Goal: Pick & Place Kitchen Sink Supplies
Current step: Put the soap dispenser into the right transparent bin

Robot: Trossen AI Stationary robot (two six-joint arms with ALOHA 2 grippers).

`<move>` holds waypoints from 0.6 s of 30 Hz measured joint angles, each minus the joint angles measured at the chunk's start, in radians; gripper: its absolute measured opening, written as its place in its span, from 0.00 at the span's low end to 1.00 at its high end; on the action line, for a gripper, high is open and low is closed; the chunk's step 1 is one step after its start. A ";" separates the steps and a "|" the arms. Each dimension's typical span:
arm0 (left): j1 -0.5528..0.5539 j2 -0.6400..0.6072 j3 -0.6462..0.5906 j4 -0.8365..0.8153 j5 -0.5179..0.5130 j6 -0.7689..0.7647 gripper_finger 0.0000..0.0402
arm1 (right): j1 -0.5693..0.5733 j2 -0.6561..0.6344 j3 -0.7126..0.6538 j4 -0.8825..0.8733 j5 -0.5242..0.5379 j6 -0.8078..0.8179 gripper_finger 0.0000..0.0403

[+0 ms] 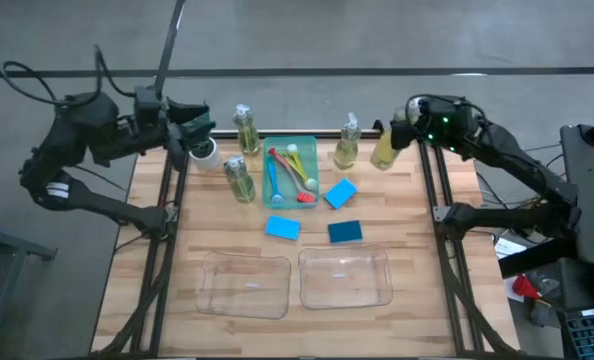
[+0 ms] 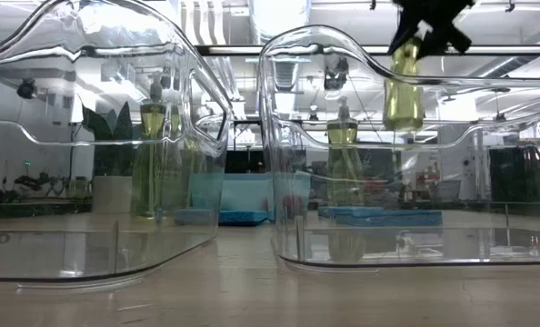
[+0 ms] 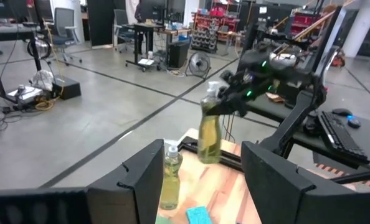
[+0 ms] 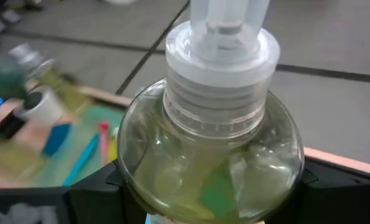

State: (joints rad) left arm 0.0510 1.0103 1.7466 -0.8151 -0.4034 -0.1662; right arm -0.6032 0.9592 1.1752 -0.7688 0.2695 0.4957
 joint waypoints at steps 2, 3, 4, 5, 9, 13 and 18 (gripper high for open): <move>0.000 0.012 0.000 0.000 0.000 -0.011 0.51 | 0.036 -0.003 0.044 -0.050 -0.041 -0.012 0.53; 0.000 0.018 0.000 -0.001 0.000 -0.020 0.51 | 0.055 -0.005 0.063 -0.067 -0.062 -0.021 0.53; 0.000 0.023 0.000 -0.001 0.000 -0.033 0.51 | 0.076 -0.008 0.081 -0.078 -0.083 -0.028 0.53; 0.000 0.029 0.000 -0.001 0.000 -0.047 0.51 | 0.097 -0.009 0.098 -0.084 -0.107 -0.032 0.53; 0.000 0.056 0.000 -0.021 0.000 -0.111 0.51 | 0.194 -0.008 0.151 -0.080 -0.171 -0.063 0.53; 0.000 0.083 0.000 -0.027 0.001 -0.206 0.51 | 0.317 0.002 0.174 -0.080 -0.197 -0.102 0.53; 0.000 0.114 0.000 -0.027 0.004 -0.295 0.51 | 0.490 0.005 0.158 -0.054 -0.195 -0.107 0.53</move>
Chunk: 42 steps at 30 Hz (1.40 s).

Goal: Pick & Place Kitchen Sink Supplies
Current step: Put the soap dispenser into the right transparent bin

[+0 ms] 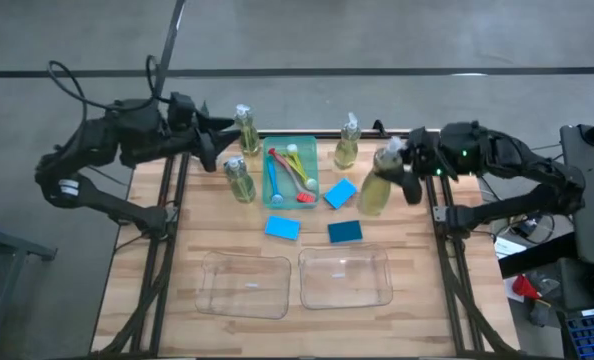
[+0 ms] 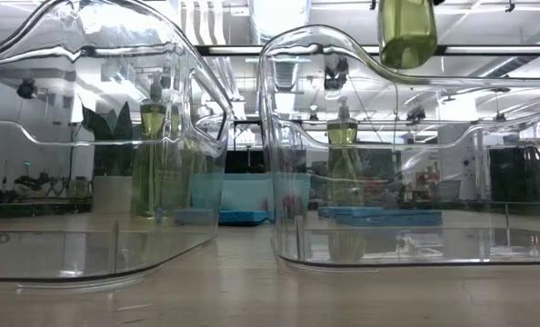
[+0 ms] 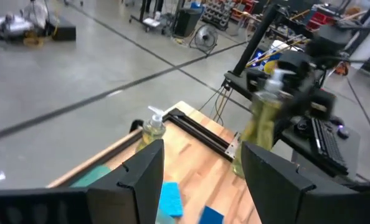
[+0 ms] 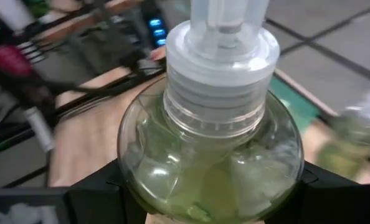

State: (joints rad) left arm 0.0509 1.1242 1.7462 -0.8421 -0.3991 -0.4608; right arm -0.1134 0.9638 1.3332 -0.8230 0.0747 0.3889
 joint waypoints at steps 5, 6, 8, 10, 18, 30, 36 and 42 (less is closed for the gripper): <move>0.000 0.029 0.000 0.000 0.001 -0.047 0.51 | 0.173 0.014 -0.033 0.030 0.067 0.043 0.53; 0.000 0.035 0.000 0.000 0.003 -0.047 0.51 | 0.208 0.021 -0.036 0.037 0.091 0.056 0.53; 0.000 0.046 0.000 0.000 0.014 -0.049 0.51 | 0.277 0.039 -0.040 0.051 0.148 0.078 0.53; 0.000 0.055 0.000 0.000 0.018 -0.049 0.51 | 0.345 0.066 -0.043 0.051 0.194 0.102 0.53; 0.000 0.077 0.000 0.004 0.108 -0.049 0.51 | 0.505 0.268 -0.047 0.056 0.188 0.171 0.55; 0.000 0.062 0.000 0.003 0.157 -0.029 0.51 | 0.539 0.559 -0.047 0.357 0.319 0.055 0.55; 0.000 0.056 0.000 0.003 0.180 -0.027 0.51 | 0.526 0.665 -0.047 0.455 0.340 0.014 0.55; 0.000 0.050 0.000 0.003 0.180 -0.026 0.51 | 0.512 0.736 -0.047 0.529 0.385 0.003 0.56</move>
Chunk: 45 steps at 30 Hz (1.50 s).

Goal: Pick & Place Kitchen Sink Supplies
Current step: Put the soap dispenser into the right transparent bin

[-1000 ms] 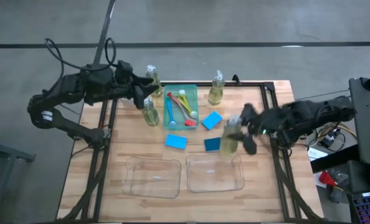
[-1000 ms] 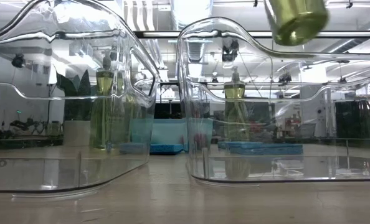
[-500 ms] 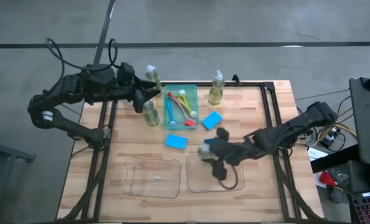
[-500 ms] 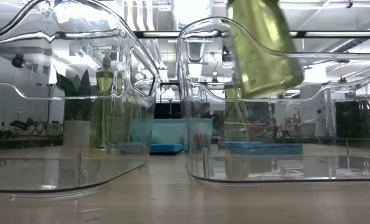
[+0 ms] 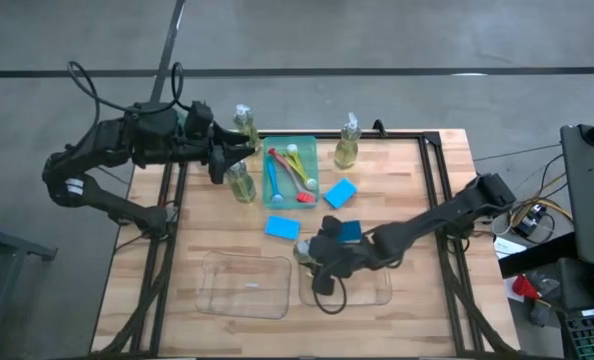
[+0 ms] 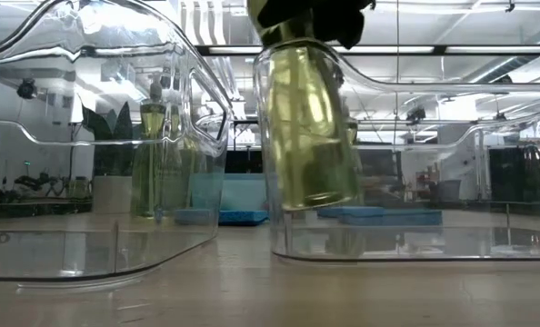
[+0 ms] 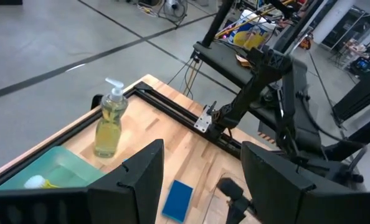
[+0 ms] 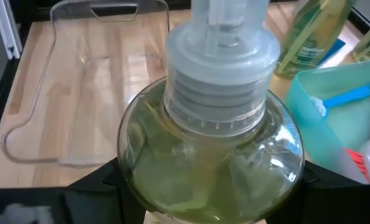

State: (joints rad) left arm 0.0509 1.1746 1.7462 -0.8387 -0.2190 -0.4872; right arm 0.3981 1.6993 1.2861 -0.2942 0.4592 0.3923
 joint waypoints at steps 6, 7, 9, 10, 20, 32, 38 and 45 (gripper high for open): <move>0.000 -0.001 0.000 -0.001 0.004 -0.001 0.51 | 0.001 0.040 0.000 0.031 0.014 0.002 0.56; 0.000 -0.001 0.000 -0.002 0.008 -0.002 0.51 | 0.001 0.041 -0.003 0.034 0.014 0.003 0.56; 0.000 -0.001 0.000 -0.004 0.011 -0.002 0.51 | 0.001 0.041 -0.014 0.046 0.015 0.009 0.56; 0.000 -0.001 0.000 -0.007 0.012 -0.002 0.51 | 0.001 0.042 -0.019 0.052 0.018 0.013 0.56; 0.000 0.001 0.000 -0.008 0.012 -0.002 0.51 | 0.004 0.038 -0.048 0.051 0.018 0.064 0.71; 0.000 0.002 0.000 -0.008 0.013 0.019 0.51 | 0.030 0.017 0.026 -0.137 0.000 0.079 0.84; 0.000 0.003 0.000 -0.008 0.013 0.019 0.51 | 0.030 -0.016 0.106 -0.247 0.002 0.057 0.82; 0.000 0.003 0.000 -0.009 0.013 0.022 0.51 | 0.005 -0.072 0.236 -0.352 0.099 0.055 0.81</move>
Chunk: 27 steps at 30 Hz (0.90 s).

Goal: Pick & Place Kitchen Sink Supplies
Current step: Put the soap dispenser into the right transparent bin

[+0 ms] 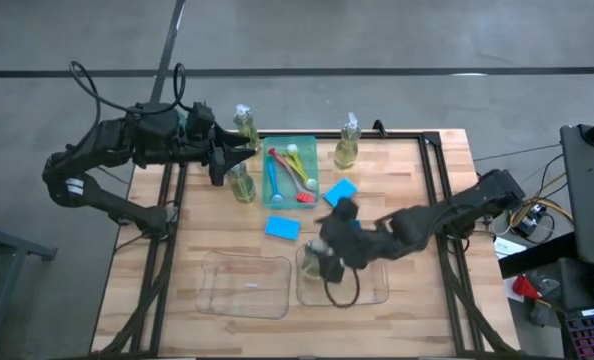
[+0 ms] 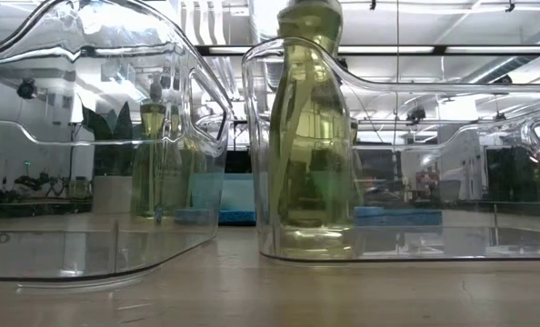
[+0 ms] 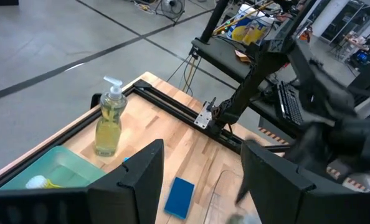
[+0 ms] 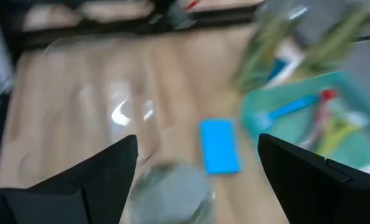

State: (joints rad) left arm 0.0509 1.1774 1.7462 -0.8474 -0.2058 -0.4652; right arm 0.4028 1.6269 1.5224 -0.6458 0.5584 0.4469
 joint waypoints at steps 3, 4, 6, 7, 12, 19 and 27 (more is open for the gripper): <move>0.000 0.000 0.000 -0.002 0.000 0.014 0.51 | -0.026 -0.037 0.044 -0.051 0.093 0.027 0.81; 0.000 0.000 0.000 -0.004 0.000 0.017 0.51 | -0.038 -0.051 0.054 -0.062 0.117 0.044 0.81; 0.000 0.000 0.000 -0.011 0.000 0.018 0.51 | -0.062 -0.080 0.060 -0.102 0.158 0.086 0.81; 0.000 0.000 0.000 -0.012 0.000 0.018 0.51 | -0.074 -0.093 0.060 -0.108 0.174 0.101 0.81; 0.000 0.000 0.000 -0.029 0.008 0.018 0.51 | -0.128 -0.145 0.052 -0.146 0.242 0.157 0.81; 0.000 0.002 0.000 -0.028 0.008 0.023 0.51 | -0.250 -0.141 0.023 -0.266 0.336 0.178 0.84; 0.000 0.002 0.000 -0.029 0.007 0.024 0.51 | -0.438 -0.165 -0.089 -0.340 0.308 0.217 0.86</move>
State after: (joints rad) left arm 0.0509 1.1790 1.7462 -0.8761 -0.1983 -0.4416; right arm -0.0351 1.4616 1.4338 -0.9860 0.8665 0.6643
